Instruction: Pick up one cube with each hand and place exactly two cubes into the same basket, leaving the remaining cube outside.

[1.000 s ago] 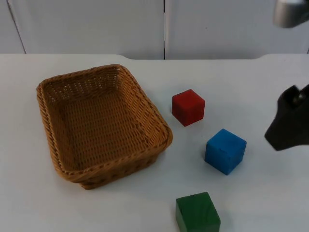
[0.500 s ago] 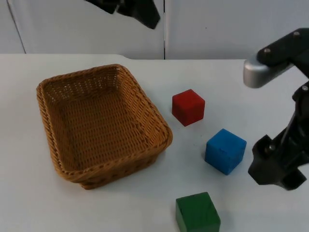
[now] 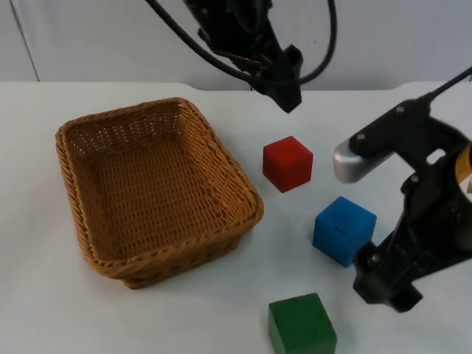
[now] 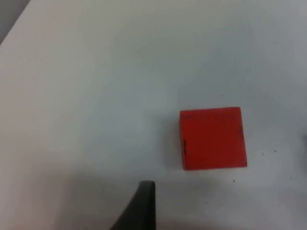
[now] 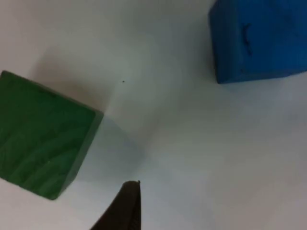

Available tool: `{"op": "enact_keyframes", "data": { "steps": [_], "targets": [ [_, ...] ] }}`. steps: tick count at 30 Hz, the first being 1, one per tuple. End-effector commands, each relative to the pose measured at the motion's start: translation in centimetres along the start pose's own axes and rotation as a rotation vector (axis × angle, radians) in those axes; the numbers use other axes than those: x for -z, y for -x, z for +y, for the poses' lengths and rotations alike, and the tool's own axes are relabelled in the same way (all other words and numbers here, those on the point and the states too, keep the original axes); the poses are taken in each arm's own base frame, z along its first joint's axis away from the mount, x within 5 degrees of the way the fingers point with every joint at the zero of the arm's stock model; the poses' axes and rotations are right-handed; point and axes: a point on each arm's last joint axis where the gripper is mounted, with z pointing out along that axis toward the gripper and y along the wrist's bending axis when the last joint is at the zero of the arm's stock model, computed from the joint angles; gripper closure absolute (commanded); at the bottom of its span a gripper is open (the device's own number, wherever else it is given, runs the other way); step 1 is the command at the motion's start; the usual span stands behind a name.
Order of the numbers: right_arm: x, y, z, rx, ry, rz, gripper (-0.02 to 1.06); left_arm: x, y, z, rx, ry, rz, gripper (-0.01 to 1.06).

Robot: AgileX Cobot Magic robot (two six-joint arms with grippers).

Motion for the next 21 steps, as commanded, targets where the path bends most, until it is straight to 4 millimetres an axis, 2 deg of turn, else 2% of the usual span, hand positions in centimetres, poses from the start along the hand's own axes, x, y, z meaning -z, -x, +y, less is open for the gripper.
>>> {"op": "enact_keyframes", "data": {
  "steps": [1,6,13,21],
  "targets": [
    [-1.2,0.3,0.2,0.012,0.015,-0.015,0.0,-1.3,1.0,0.2,-0.011,0.016,0.027,0.12],
    [-2.6,0.0,-0.3,0.007,0.02,0.0,0.0,-3.0,1.3,0.7,-0.024,0.013,0.069,0.12],
    [-2.9,0.4,-1.9,-0.015,0.019,-0.061,0.0,-4.7,1.4,0.5,-0.045,0.026,0.074,0.12],
    [-2.8,1.5,-2.4,-0.007,0.032,-0.192,0.0,-6.5,0.6,0.7,-0.049,0.029,0.099,0.12]
  ]
}}
